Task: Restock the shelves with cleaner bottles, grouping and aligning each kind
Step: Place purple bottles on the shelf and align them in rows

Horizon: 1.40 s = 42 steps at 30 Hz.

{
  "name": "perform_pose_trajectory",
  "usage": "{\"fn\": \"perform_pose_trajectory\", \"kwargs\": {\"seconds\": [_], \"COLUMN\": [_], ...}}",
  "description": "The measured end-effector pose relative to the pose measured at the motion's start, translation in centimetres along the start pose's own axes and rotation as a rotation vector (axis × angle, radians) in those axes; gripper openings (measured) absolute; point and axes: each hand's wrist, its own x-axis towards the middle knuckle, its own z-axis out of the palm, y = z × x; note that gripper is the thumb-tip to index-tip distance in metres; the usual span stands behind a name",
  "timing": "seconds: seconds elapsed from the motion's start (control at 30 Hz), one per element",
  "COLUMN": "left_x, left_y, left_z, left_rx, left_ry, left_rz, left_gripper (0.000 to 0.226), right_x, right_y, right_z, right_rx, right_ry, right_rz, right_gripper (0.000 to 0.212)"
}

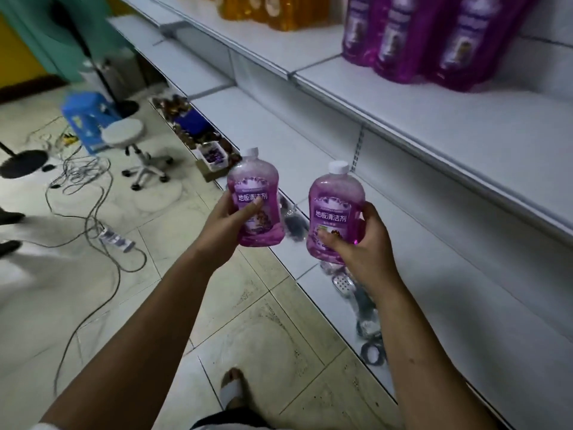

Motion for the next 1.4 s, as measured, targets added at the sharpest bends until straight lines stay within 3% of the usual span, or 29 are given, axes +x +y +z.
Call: {"fn": "perform_pose_trajectory", "kwargs": {"seconds": [0.17,0.43,0.67,0.87,1.2,1.4], "left_x": [2.9,10.5,16.8,22.2,29.7,32.7], "left_y": [4.2,11.8,16.4,18.2,18.7,18.6], "left_z": [-5.6,-9.9,-4.1,2.7,8.4,9.2], "left_rx": [0.009,0.016,0.082,0.118,0.173,0.167], "left_ry": [-0.011,-0.154,-0.301,-0.365,-0.526,-0.613], "left_rz": [0.093,0.212,0.393,0.542,0.637,0.637], "left_gripper": [0.064,0.067,0.049,0.062,0.049,0.055], "right_x": [4.0,8.8,11.0,13.7,17.1,17.9], "right_y": [-4.5,-11.1,-14.8,-16.4,-16.5,-16.3], "right_z": [5.4,9.2,4.7,-1.0,-5.3,-6.3], "right_rx": [0.038,0.066,0.028,-0.044,-0.126,-0.251], "right_ry": [0.047,0.313,0.577,0.689,0.802,0.921], "right_rz": [-0.099,-0.225,-0.322,-0.376,-0.358,-0.292], "right_gripper": [0.060,0.052,0.053,0.052,0.066,0.058]}}
